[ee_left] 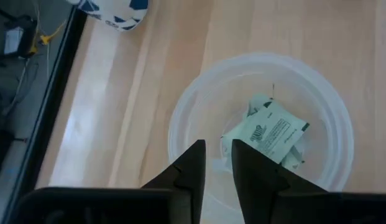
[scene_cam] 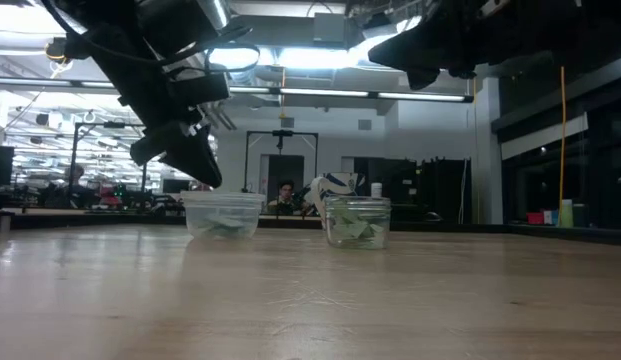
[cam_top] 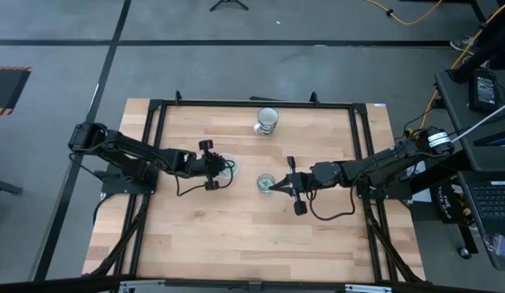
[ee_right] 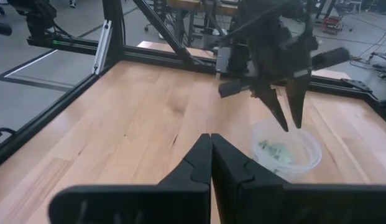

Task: Pick and place Stevia / Truvia into bins
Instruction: Return to Home Position

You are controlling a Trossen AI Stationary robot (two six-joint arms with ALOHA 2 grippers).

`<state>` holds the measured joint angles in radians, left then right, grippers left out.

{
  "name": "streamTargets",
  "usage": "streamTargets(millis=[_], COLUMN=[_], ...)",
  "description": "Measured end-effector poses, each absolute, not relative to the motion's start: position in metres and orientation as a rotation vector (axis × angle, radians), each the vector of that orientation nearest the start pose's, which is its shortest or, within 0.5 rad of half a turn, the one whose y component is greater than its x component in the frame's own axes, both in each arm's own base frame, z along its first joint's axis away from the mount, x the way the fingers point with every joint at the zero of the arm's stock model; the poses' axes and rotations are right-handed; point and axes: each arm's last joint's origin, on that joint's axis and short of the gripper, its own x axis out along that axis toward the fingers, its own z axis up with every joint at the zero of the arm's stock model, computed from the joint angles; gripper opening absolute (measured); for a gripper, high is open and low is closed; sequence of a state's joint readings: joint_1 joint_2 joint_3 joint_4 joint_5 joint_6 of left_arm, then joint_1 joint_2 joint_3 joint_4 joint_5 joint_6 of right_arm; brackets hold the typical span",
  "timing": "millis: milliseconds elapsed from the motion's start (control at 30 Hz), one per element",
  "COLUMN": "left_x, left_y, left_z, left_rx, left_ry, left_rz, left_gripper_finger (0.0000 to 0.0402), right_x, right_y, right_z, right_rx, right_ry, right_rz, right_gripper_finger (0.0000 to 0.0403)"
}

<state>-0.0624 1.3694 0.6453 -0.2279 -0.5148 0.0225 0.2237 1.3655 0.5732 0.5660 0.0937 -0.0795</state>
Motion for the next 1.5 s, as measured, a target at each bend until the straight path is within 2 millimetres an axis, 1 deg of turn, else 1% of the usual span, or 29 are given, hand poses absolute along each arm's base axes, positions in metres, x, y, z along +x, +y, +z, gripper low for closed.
streamTargets(millis=[133, 267, 400, 533, 633, 767, 933, 1100, 1267, 1500], left_x=[0.245, 0.239, 0.224, 0.200, 0.181, 0.159, 0.138, 0.127, 0.117, 0.107], left_y=[-0.001, -0.001, 0.000, 0.006, 0.013, 0.020, 0.026, 0.029, 0.030, 0.029], left_z=[0.175, 0.190, 0.202, 0.206, 0.203, 0.194, 0.183, 0.180, 0.178, 0.175], left_rx=[0.335, 0.358, 0.339, 0.288, 0.254, 0.208, 0.173, 0.163, 0.166, 0.181], left_ry=[0.897, 0.840, 0.703, 0.517, 0.396, 0.261, 0.168, 0.108, 0.054, -0.022], left_rz=[0.386, 0.353, 0.273, 0.213, 0.218, 0.221, 0.243, 0.280, 0.312, 0.326], left_gripper_finger=[0.0065, 0.0037, 0.0005, 0.0003, 0.0002, 0.0002, 0.0003, 0.0002, 0.0002, 0.0002], right_x=[0.268, 0.267, 0.258, 0.251, 0.248, 0.245, 0.242, 0.239, 0.239, 0.239], right_y=[0.058, 0.058, 0.053, 0.049, 0.048, 0.044, 0.038, 0.033, 0.027, 0.025], right_z=[0.206, 0.209, 0.216, 0.221, 0.222, 0.216, 0.209, 0.205, 0.205, 0.206], right_rx=[-0.122, -0.116, -0.079, -0.093, -0.112, -0.099, -0.061, -0.068, -0.065, -0.066], right_ry=[0.239, 0.230, 0.271, 0.295, 0.283, 0.284, 0.248, 0.204, 0.203, 0.200], right_rz=[0.139, 0.136, 0.107, 0.040, 0.028, 0.014, -0.012, -0.031, -0.056, -0.062], right_gripper_finger=[0.0005, 0.0005, 0.0005, 0.0005, 0.0005, 0.0005, 0.0005, 0.0005, 0.0005, 0.0005])
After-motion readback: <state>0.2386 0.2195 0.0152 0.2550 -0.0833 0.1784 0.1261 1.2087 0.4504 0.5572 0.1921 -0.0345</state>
